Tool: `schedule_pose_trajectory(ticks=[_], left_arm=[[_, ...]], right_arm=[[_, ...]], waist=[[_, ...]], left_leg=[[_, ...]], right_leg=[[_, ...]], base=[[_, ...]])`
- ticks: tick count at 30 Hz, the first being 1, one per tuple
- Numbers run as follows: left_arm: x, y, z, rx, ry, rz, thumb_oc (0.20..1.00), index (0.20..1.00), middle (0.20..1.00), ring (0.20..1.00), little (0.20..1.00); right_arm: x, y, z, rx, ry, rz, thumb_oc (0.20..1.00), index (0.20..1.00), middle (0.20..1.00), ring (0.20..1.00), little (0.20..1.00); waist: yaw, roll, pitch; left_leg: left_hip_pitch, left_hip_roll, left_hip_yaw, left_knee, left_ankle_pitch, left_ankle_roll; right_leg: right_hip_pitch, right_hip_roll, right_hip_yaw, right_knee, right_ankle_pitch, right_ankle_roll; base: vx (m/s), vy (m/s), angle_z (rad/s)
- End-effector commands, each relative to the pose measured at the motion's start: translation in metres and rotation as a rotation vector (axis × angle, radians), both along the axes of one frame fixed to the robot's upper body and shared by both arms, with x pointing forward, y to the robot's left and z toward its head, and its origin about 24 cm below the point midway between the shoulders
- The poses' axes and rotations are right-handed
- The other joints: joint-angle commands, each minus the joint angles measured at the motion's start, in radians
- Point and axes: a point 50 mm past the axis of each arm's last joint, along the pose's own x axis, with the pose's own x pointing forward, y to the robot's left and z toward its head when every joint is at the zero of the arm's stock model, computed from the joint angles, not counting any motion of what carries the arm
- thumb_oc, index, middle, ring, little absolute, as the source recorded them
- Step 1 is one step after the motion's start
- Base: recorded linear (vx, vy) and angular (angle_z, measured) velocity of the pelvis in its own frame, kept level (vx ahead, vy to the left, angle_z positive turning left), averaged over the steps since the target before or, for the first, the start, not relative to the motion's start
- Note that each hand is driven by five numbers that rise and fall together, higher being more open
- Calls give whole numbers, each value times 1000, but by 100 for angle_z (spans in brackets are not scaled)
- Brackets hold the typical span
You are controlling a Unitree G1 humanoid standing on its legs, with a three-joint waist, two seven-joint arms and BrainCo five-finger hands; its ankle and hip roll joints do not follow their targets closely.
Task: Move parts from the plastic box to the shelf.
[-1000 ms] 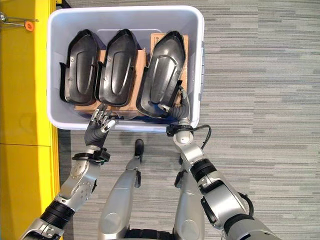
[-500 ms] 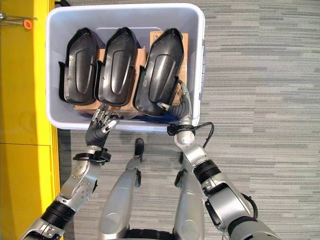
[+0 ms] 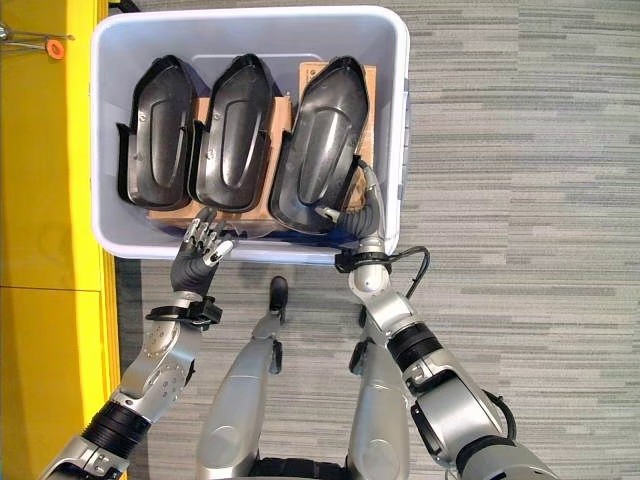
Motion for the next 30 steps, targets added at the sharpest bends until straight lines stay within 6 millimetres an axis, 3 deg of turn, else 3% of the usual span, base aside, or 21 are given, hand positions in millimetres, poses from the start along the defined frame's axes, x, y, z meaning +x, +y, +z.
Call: schedule_pose_trajectory(ticks=[1,11,19,26,30], left_arm=[[-4,0,12,-3,-96,25,1000,1000,1000,1000,1000],[-5,0,9,1,-82,25,1000,1000,1000,1000,1000],[-4,-1,8,-5,-78,24,1000,1000,1000,1000,1000],[-4,-1,6,-3,-56,14,1000,1000,1000,1000,1000],[-4,-1,5,-7,-49,7,1000,1000,1000,1000,1000]], right_arm=[[-4,6,13,33,-85,29,1000,1000,1000,1000,1000],[-4,8,10,58,-63,44,1000,1000,1000,1000,1000],[-4,10,9,227,-42,67,1000,1000,1000,1000,1000],[0,13,5,520,17,90,1000,1000,1000,1000,1000],[1,16,5,552,27,104,1000,1000,1000,1000,1000]], waist=[[-8,11,-18],[-6,14,-19],[-9,14,-18],[-5,19,-18],[-3,21,-18]], left_leg=[[-27,-20,10,59,-76,47],[-25,-21,10,55,-76,48],[-24,-22,15,54,-75,49],[-27,-22,16,55,-75,48],[-25,-22,17,54,-75,49]], right_leg=[[14,-57,22,75,-84,56],[13,-58,22,76,-84,55],[12,-58,23,78,-83,55],[8,-60,25,79,-82,54],[9,-59,25,80,-82,53]], base=[[0,0,0],[0,0,0],[0,0,0],[0,0,0],[0,0,0]])
